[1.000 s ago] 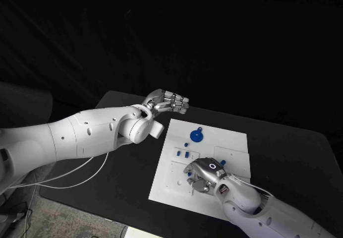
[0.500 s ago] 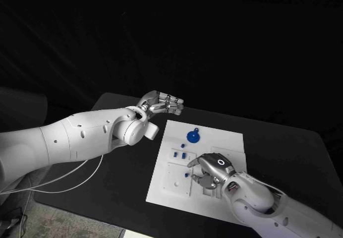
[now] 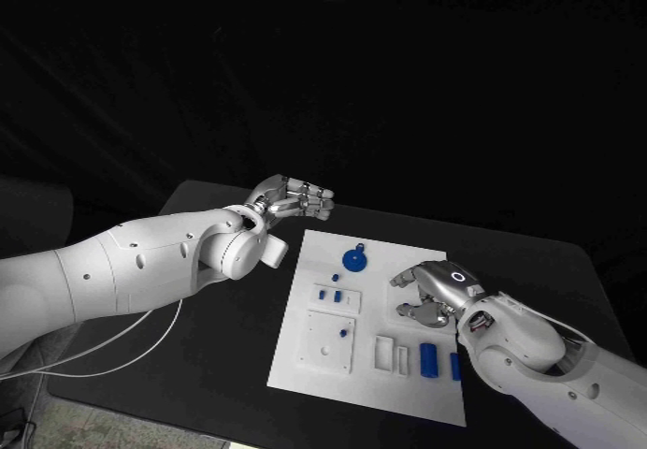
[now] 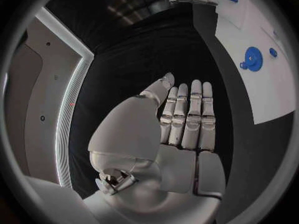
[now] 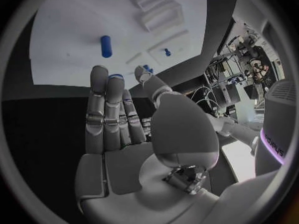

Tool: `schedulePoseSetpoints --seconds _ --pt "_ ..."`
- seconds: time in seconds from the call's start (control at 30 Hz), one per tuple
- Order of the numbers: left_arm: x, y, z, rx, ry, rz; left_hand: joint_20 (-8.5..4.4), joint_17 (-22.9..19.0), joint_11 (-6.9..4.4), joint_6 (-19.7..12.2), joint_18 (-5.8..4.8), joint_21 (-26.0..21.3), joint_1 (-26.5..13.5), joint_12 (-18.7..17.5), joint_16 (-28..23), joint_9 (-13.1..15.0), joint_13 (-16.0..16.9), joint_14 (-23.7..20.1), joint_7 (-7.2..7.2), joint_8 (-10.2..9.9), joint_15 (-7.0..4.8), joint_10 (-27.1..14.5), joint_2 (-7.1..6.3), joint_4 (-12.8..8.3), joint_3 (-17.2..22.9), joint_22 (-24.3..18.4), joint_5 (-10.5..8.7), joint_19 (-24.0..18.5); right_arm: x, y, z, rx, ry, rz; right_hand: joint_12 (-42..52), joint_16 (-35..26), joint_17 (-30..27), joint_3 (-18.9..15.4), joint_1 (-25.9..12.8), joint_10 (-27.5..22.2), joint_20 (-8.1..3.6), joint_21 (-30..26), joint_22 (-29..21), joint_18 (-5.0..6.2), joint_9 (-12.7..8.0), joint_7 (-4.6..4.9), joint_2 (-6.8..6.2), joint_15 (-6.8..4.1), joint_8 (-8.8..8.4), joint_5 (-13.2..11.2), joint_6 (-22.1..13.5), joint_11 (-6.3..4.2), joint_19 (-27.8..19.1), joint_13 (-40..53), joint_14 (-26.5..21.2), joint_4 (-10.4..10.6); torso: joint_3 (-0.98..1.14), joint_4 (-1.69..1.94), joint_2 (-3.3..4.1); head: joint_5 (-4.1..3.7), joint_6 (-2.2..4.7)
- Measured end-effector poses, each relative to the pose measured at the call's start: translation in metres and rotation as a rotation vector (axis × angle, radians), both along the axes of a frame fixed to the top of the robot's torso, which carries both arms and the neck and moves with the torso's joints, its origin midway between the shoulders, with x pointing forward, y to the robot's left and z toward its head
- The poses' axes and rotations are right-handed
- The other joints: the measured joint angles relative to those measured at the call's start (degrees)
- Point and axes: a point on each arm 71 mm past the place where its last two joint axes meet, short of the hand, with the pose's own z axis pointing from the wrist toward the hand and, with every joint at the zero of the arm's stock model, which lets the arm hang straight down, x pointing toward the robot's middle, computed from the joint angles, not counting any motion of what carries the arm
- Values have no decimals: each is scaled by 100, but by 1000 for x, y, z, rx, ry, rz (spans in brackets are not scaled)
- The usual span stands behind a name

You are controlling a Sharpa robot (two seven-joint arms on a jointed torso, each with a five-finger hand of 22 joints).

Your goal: Assemble the parts on the task board

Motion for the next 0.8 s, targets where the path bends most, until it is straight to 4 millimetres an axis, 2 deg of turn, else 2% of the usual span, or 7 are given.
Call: schedulePoseSetpoints --seconds 0.1,0.2,0.27,0.33,0.53,0.6,0.8 --pt "0 0 0 0 0 0 0 0 0 0 0 0 0 0 0 0 0 0 0 0 0 0 0 0 0 0 0 0 5 -9 -4 -20 18 -30 0 0 -32 -190 132 -115 58 -48 -63 -1 0 -21 -56 18 0 -28 -52 36 -5 0 -22 189 5 4 0 -25 7" --pt "0 1 0 0 0 1 0 0 0 0 0 0 0 0 0 0 0 0 0 0 0 0 0 0 0 0 0 0 8 -13 -8 -35 35 -48 0 0 -54 -259 191 -220 67 -88 -103 -2 -6 -76 -115 36 0 -53 -138 57 3 0 -54 352 7 8 1 -41 9" --pt "0 1 0 1 0 2 0 0 0 0 0 0 0 0 0 0 0 0 0 0 0 0 0 0 0 0 0 0 10 -15 -11 -44 48 -57 0 0 -60 -284 221 -227 67 -92 -119 -2 -6 -80 -145 40 0 -55 -155 67 3 0 -58 416 6 10 2 -47 9" --pt "0 1 0 1 0 2 0 -1 0 0 0 0 0 0 0 0 0 0 0 0 0 0 0 0 0 1 0 0 12 -16 -13 -52 60 -61 0 0 -65 -303 243 -227 67 -120 -131 -3 -6 -80 -122 40 0 -55 -155 67 3 0 -58 475 4 15 3 -54 5" --pt "1 1 0 1 0 3 -21 -1 0 0 0 0 0 0 0 0 0 0 0 0 0 0 0 0 0 1 0 21 15 -16 -20 -78 100 -69 0 0 -65 -251 280 -223 67 -120 -129 -6 -6 -90 -83 39 0 -55 -137 63 3 0 -59 423 -4 20 3 -61 -5" --pt "1 1 0 1 0 3 -19 -1 0 0 0 0 0 0 0 0 0 0 0 0 0 0 0 0 0 -5 0 22 16 -16 -23 -86 113 -71 0 0 -65 -179 224 -162 67 -120 -116 -9 -6 -64 -27 39 0 -55 -60 8 3 0 -59 351 -5 20 3 -61 -10" --pt "1 1 0 1 0 3 0 -1 0 0 0 0 0 0 0 0 0 0 0 0 0 0 0 0 0 -21 0 41 17 -11 -26 -90 135 -62 0 28 -49 98 34 96 64 4 -33 -43 -5 -38 163 -22 0 -55 61 -31 4 -1 2 74 -7 20 3 -50 -15"
